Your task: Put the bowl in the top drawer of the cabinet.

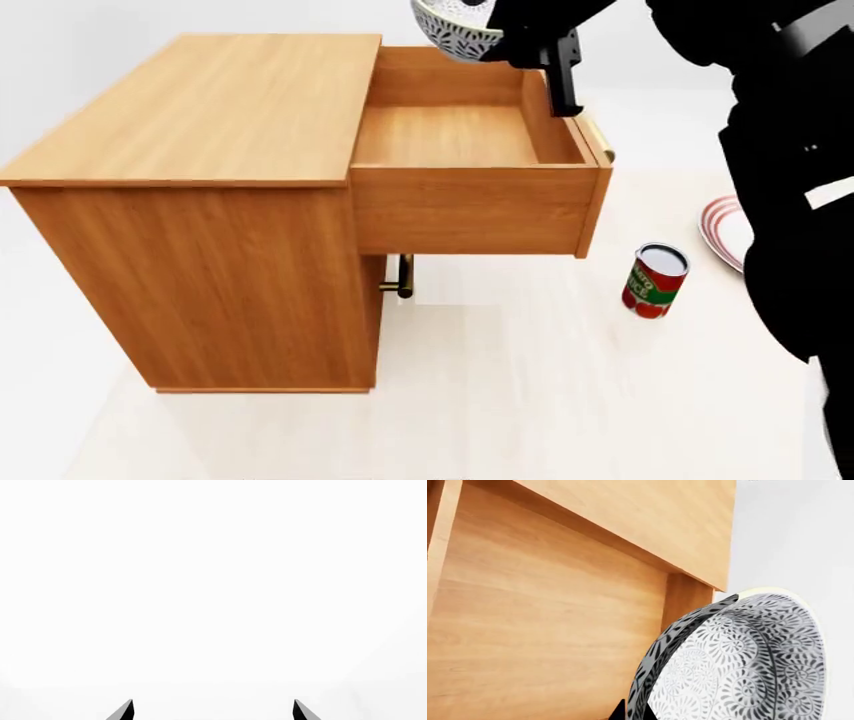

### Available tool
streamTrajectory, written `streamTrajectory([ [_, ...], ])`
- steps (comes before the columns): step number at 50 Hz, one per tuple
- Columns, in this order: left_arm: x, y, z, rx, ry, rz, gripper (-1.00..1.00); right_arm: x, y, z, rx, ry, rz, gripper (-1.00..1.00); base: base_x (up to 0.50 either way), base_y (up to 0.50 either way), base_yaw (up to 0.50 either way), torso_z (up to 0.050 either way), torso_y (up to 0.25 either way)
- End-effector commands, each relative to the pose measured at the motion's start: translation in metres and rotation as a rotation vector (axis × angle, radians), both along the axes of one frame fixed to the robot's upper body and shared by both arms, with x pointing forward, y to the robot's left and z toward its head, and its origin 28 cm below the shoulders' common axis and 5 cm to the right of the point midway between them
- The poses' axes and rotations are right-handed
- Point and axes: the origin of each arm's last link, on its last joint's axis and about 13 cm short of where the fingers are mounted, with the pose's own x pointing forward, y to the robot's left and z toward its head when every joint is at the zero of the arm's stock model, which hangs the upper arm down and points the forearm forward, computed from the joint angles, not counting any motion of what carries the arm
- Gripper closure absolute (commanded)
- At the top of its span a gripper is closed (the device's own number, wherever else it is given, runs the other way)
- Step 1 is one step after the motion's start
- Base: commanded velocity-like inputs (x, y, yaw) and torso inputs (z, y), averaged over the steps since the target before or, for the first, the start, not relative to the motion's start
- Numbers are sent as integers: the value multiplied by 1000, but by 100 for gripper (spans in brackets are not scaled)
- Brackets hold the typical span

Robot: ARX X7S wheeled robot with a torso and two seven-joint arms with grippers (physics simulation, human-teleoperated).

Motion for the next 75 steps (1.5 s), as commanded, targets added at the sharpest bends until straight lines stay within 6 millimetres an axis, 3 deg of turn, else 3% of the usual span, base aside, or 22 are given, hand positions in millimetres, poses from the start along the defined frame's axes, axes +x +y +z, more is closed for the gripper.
streamTrajectory([
  [1, 0, 0, 0, 10, -8, 21, -100, 0, 2, 1, 11, -13, 7, 100, 0, 0, 0, 0, -105],
  [45, 1, 0, 1, -14, -46, 34, -100, 0, 2, 1, 11, -13, 7, 100, 0, 0, 0, 0, -70],
  [46, 1, 0, 1, -14, -47, 35, -100, 0, 2, 1, 11, -13, 7, -100, 0, 0, 0, 0, 0],
  [75, 1, 0, 1, -18, -47, 34, -100, 0, 2, 1, 11, -13, 7, -100, 0, 0, 0, 0, 0],
])
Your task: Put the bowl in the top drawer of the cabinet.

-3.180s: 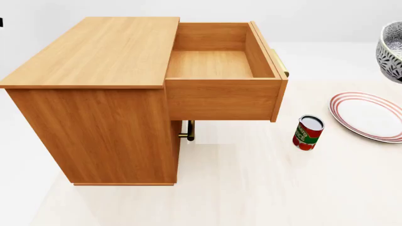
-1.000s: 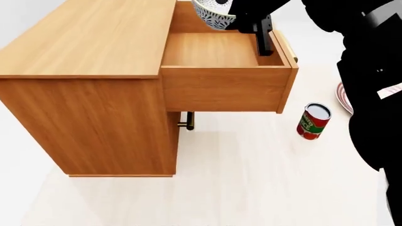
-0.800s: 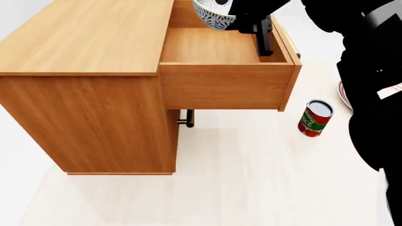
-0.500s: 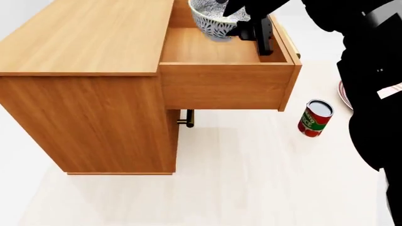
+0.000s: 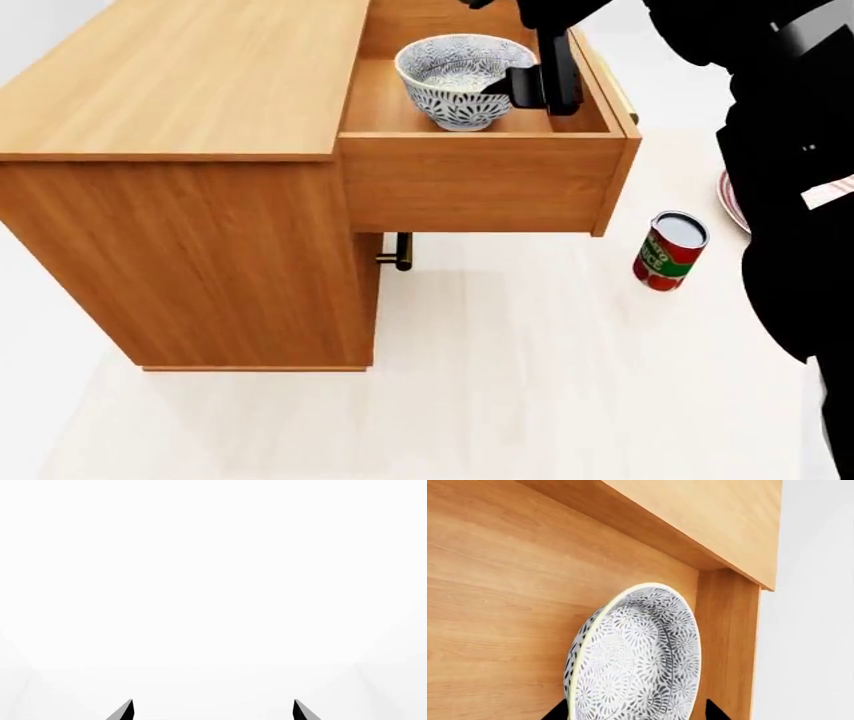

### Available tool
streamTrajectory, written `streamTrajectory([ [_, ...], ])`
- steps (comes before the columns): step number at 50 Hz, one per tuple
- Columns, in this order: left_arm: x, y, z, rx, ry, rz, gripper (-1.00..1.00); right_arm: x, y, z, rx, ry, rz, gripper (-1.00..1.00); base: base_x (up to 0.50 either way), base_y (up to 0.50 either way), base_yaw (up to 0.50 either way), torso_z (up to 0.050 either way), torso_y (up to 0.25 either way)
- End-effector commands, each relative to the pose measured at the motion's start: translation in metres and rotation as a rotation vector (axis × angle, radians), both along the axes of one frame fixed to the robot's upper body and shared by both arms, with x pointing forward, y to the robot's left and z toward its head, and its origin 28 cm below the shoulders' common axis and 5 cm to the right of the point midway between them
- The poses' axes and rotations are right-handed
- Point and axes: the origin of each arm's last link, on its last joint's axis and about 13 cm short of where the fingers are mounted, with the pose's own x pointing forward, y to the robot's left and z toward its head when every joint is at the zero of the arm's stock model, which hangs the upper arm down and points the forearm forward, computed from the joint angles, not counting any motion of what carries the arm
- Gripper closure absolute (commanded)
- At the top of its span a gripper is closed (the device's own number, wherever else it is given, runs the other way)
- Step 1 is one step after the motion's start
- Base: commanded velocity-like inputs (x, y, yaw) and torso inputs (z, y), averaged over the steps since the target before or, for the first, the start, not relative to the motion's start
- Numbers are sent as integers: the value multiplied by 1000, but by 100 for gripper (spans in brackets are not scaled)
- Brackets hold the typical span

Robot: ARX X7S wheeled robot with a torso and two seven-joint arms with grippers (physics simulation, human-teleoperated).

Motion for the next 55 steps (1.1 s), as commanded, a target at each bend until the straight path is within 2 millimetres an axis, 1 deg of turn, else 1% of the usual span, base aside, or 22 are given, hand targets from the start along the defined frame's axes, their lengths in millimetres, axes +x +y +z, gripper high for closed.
streamTrajectory([
  [1, 0, 0, 0, 0, -3, -3, -100, 0, 0, 1, 4, -3, 1, -100, 0, 0, 0, 0, 0],
  [3, 0, 0, 0, -1, -4, -4, -100, 0, 0, 1, 4, -3, 1, -100, 0, 0, 0, 0, 0],
  [4, 0, 0, 0, -1, -4, -4, -100, -8, 18, 16, -44, 32, 10, -100, 0, 0, 0, 0, 0],
  [14, 0, 0, 0, -2, -7, -8, -100, -15, 15, 32, -52, 22, 15, -100, 0, 0, 0, 0, 0],
  [28, 0, 0, 0, -1, -11, -15, -100, -23, 11, 46, -55, -3, 26, -100, 0, 0, 0, 0, 12],
  [36, 0, 0, 0, -9, -10, -17, -100, -31, 6, 59, 24, -114, 126, -100, 0, 0, 0, 0, 134],
  [40, 0, 0, 0, -16, -9, -17, -100, -35, -1, 65, 102, -211, 175, -100, 0, 0, 0, 0, 141],
  [46, 0, 0, 0, -20, -3, -23, -100, -34, -15, 62, 225, -308, 215, -100, 0, 0, 0, 0, 131],
  [52, 0, 0, 0, -17, 5, -34, -100, -38, -32, 63, 368, -468, 239, -100, 0, 0, 0, 0, 124],
  [53, 0, 0, 0, -19, 7, -38, -100, -38, -36, 61, 404, -493, 248, -100, 0, 0, 0, 0, 121],
  [54, 0, -1, 0, -20, 9, -41, -100, -39, -42, 54, 441, -507, 242, -100, 0, 0, 0, 0, 123],
  [55, 0, -1, 0, -20, 11, -43, -100, -38, -55, 41, 489, -493, 184, -100, 0, 0, 0, 0, 121],
])
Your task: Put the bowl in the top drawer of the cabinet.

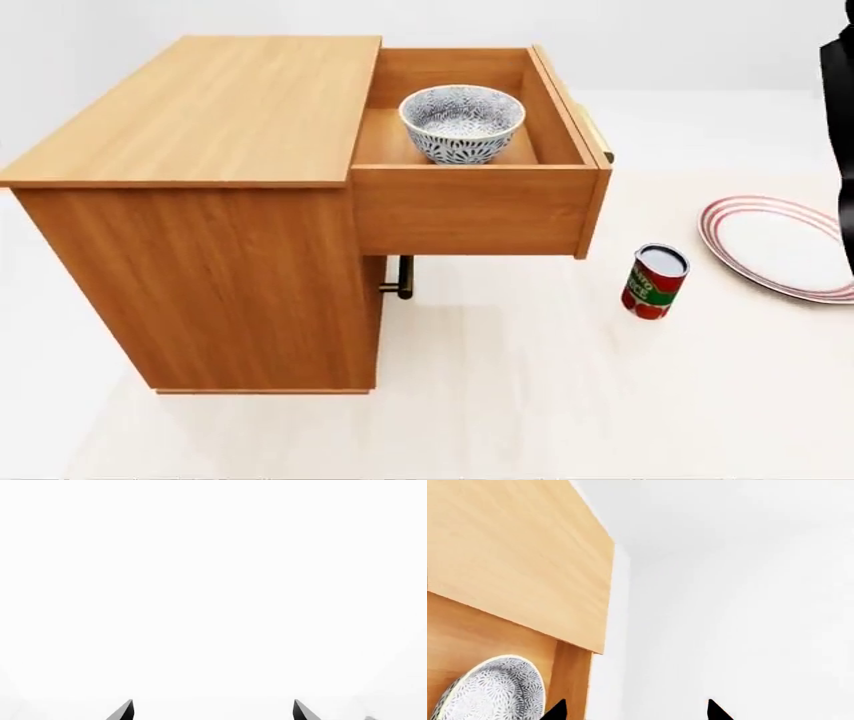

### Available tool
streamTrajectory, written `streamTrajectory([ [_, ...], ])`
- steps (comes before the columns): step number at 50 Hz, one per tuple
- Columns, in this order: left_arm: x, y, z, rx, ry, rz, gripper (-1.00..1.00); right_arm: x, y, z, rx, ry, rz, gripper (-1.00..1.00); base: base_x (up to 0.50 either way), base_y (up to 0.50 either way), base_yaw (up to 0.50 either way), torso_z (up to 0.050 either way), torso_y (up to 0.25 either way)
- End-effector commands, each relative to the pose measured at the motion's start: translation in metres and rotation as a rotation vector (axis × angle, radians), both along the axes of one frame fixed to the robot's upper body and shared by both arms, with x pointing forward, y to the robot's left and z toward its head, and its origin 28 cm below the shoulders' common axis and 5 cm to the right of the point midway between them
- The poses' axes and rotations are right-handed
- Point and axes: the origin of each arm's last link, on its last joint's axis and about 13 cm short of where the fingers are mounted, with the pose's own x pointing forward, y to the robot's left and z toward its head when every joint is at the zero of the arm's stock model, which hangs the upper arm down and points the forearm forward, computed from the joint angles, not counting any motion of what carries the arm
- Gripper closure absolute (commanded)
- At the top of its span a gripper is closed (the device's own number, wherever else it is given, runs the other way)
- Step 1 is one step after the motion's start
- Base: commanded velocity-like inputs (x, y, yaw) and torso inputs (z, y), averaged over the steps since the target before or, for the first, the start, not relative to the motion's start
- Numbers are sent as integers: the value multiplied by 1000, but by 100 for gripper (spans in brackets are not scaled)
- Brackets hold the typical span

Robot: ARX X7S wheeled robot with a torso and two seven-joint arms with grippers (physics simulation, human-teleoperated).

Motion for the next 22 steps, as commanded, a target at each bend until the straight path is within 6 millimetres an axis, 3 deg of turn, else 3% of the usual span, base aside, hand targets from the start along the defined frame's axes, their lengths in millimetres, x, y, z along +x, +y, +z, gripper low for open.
streamTrajectory([
  [1, 0, 0, 0, -4, 14, -20, -100, -10, -42, -26, 289, -163, 14, -100, 0, 0, 0, 0, 127],
  [4, 0, 0, 0, 0, 20, -29, -100, -40, -34, -35, 314, -256, 86, -100, 0, 0, 0, 0, 122],
  [8, 0, 0, 0, 5, 26, -35, -100, -59, -39, -53, 366, -307, 80, -100, 0, 0, 0, 0, 121],
  [22, 0, 0, -1, 8, 45, -32, -100, -122, -75, -103, 676, -395, -8, -100, 0, 0, 0, 0, 115],
])
